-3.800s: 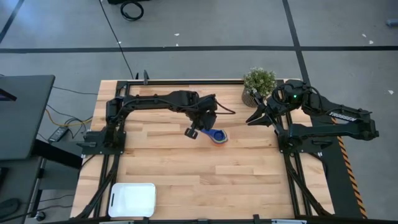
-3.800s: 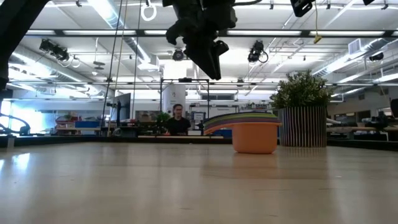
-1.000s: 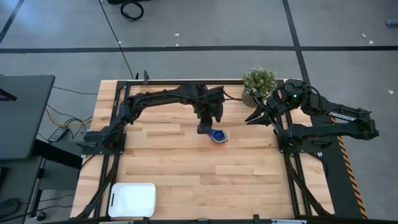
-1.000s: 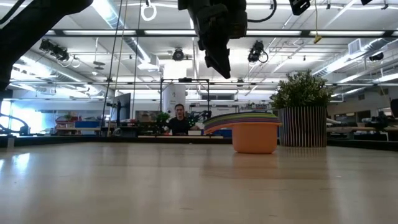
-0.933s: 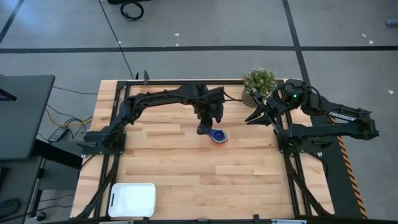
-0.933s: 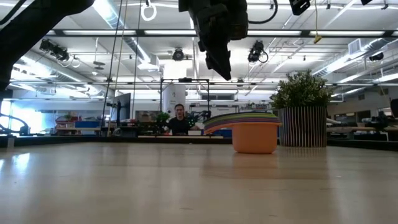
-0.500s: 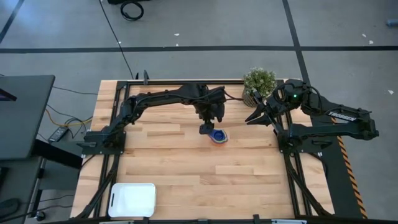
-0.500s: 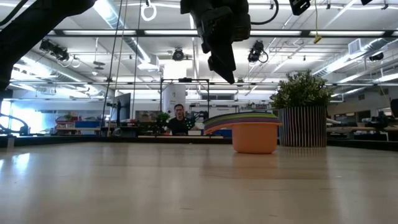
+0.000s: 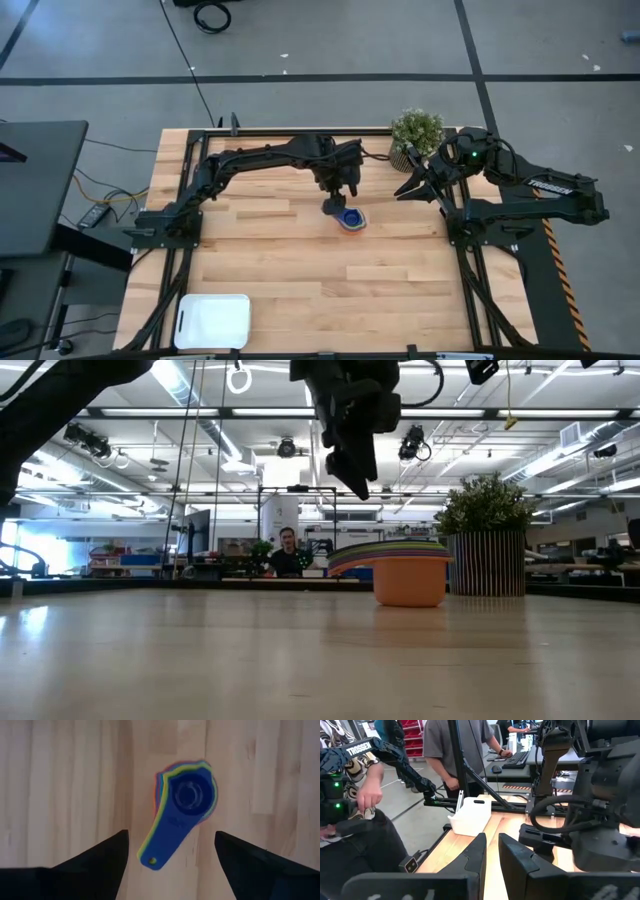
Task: Nest measuring cups in basket
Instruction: Put the nested measuring cups into the white bin
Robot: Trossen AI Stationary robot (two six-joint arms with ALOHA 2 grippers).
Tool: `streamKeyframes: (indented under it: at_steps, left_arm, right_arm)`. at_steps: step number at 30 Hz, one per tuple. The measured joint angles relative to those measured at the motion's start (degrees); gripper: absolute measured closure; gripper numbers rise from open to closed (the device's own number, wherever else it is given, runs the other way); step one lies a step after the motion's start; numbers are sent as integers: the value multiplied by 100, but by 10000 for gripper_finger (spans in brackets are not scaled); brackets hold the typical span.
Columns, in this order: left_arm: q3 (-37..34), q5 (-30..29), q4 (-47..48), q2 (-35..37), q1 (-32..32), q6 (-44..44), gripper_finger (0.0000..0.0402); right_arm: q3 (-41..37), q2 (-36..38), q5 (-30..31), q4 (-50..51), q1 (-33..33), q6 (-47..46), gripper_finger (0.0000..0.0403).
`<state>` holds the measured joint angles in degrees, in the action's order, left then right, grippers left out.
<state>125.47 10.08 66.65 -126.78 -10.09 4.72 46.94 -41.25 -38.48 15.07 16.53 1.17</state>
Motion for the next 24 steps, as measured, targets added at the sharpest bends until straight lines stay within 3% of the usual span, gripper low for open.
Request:
streamKeyframes:
  at_steps: [9,15,19,21,24]
  left_arm:
    - [0,7,-286,0,38,531,100]
    - [0,5,-568,0,40,4,100]
    - [0,160,-567,0,40,274,100]
    - [0,322,-527,0,41,695,100]
    - [2,367,-364,0,76,1319,100]
  right_arm:
    - [0,0,-1,2,0,0,346]
    - [0,2,0,-104,-1,459,346]
    - [0,2,11,-224,0,456,346]
    - [2,7,230,-55,16,352,346]
    - [0,-15,1032,474,18,133,346]
